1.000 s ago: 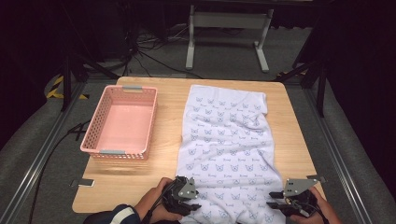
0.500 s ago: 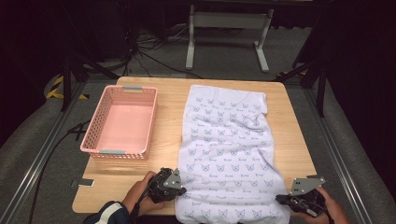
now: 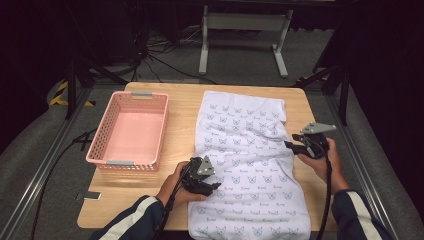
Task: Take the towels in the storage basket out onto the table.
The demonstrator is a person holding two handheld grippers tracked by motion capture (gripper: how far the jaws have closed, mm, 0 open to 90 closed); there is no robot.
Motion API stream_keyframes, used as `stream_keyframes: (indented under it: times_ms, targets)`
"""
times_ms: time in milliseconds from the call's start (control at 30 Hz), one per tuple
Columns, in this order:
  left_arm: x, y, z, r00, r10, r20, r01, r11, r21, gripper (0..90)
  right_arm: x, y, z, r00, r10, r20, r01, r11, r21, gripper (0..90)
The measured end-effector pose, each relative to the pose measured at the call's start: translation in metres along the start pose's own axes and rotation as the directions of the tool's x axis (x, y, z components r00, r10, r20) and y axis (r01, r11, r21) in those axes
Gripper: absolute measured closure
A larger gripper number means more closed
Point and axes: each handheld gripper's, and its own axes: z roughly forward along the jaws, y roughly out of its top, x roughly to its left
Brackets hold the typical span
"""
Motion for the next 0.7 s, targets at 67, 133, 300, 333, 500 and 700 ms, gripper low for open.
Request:
stream_keyframes:
  times_ms: [67, 133, 300, 333, 500, 700]
  targets:
    - [0.005, -0.001, 0.004, 0.9986, -0.023, 0.048, 0.023, 0.9997, -0.001, 44.9, -0.013, 0.002, 0.021, 0.9985, 0.049, 0.023, -0.049, 0.999, 0.017, 60.3]
    - [0.007, -0.004, 0.007, 0.9977, -0.041, 0.054, 0.039, 0.9988, 0.029, 46.6, -0.018, 0.003, 0.034, 0.9973, 0.073, -0.002, -0.073, 0.996, 0.049, 59.6]
    - [0.004, -0.005, 0.006, 0.9973, -0.040, 0.062, 0.037, 0.9986, 0.036, 48.8, -0.024, 0.000, 0.051, 0.9951, 0.064, 0.076, -0.074, 0.988, 0.139, 66.4]
    - [0.004, -0.005, 0.004, 0.9971, -0.035, 0.067, 0.032, 0.9983, 0.049, 49.2, -0.025, -0.002, 0.052, 0.9935, 0.049, 0.103, -0.066, 0.984, 0.166, 67.6]
    - [-0.005, -0.007, -0.002, 0.9946, -0.030, 0.099, 0.023, 0.9971, 0.072, 49.7, -0.037, -0.017, 0.039, 0.9909, 0.085, 0.104, -0.104, 0.976, 0.192, 67.7]
    - [-0.007, 0.000, -0.002, 0.9929, -0.010, 0.118, 0.000, 0.9961, 0.089, 47.8, -0.046, -0.023, 0.030, 0.9897, 0.105, 0.097, -0.125, 0.967, 0.223, 61.8]
